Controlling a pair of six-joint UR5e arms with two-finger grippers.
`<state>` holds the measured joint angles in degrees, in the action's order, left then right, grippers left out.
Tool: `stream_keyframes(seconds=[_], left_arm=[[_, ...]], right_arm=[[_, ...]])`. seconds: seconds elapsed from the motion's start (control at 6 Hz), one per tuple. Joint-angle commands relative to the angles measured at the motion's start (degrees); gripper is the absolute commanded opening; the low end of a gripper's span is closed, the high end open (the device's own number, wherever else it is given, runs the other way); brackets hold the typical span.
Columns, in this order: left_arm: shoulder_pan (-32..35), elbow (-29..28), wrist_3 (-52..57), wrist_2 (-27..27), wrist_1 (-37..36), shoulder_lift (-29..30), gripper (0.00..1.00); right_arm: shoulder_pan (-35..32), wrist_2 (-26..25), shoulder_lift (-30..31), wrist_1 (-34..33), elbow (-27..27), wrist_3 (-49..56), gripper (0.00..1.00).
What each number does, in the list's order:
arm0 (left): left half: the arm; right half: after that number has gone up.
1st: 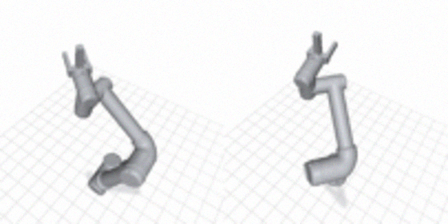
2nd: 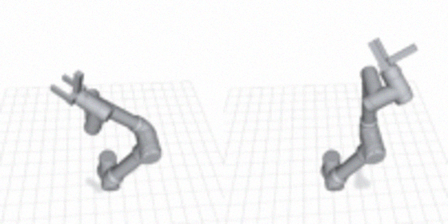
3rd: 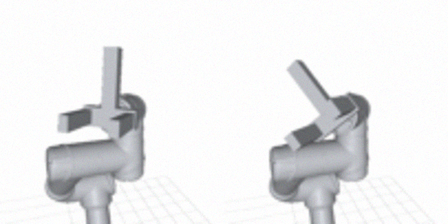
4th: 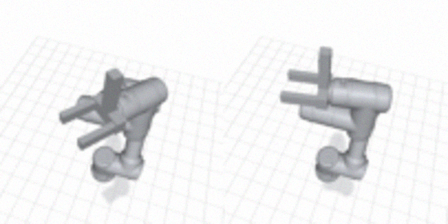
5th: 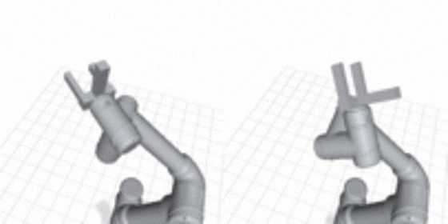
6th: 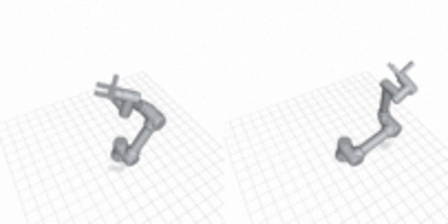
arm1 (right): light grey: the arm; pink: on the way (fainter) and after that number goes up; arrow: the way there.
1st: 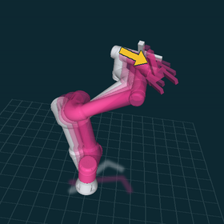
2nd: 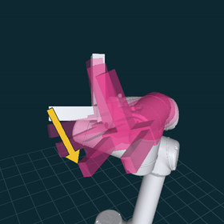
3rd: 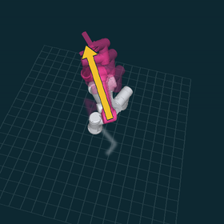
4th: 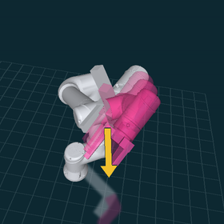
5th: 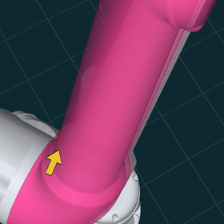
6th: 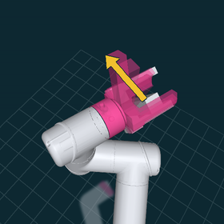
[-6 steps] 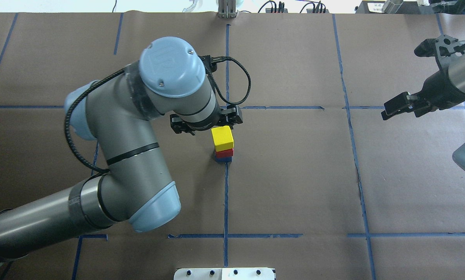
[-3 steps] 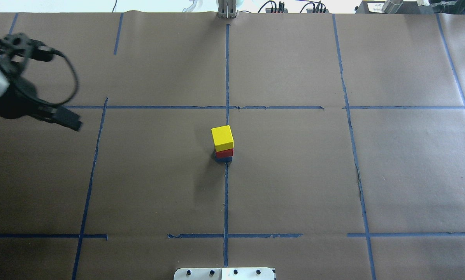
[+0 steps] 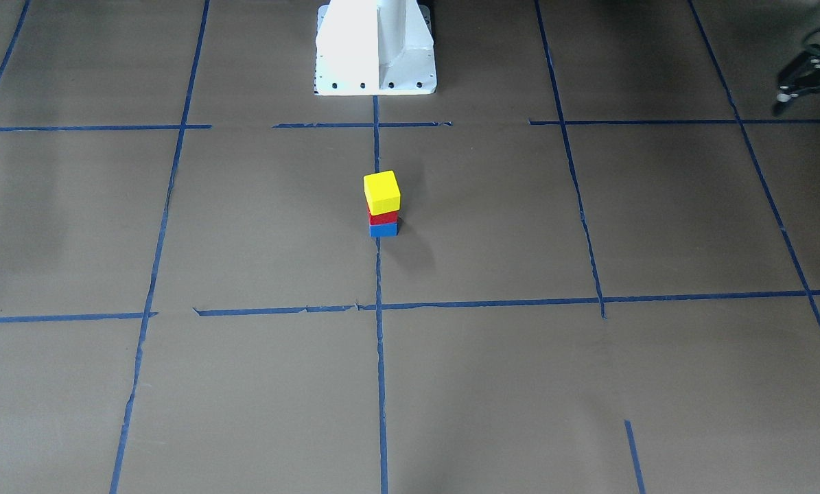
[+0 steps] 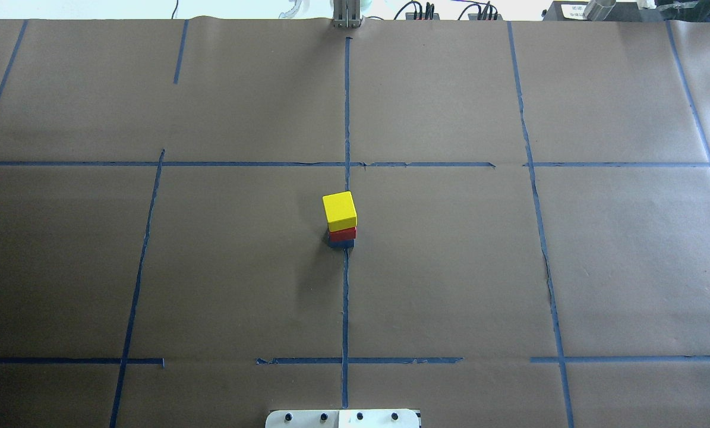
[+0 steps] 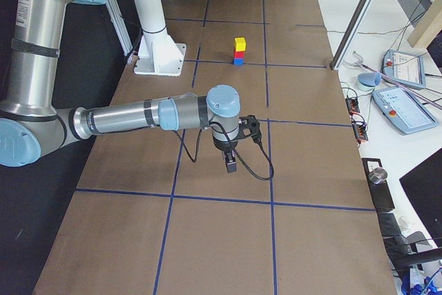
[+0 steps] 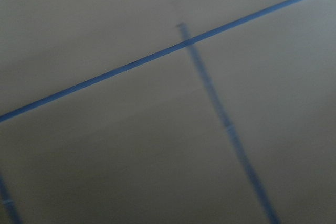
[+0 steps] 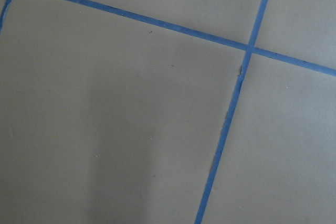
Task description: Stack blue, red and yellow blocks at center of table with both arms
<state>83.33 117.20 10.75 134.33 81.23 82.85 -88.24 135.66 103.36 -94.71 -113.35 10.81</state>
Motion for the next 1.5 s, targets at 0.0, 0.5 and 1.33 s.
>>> stream_keyframes(seconds=[0.0, 0.5, 1.33], left_arm=[[8.7, -10.9, 6.7, 0.8, 0.6, -0.3, 1.0], [9.4, -16.0, 5.8, 0.5, -0.2, -0.8, 1.0], [9.3, -17.4, 0.8, 0.8, 0.0, -1.0, 1.0]], right_arm=[[-1.5, 0.0, 1.0, -1.0, 0.9, 2.1, 1.0], [-1.5, -0.1, 1.2, -0.8, 1.6, 1.5, 1.0], [-1.5, -0.6, 1.2, -0.9, 4.5, 2.1, 1.0]])
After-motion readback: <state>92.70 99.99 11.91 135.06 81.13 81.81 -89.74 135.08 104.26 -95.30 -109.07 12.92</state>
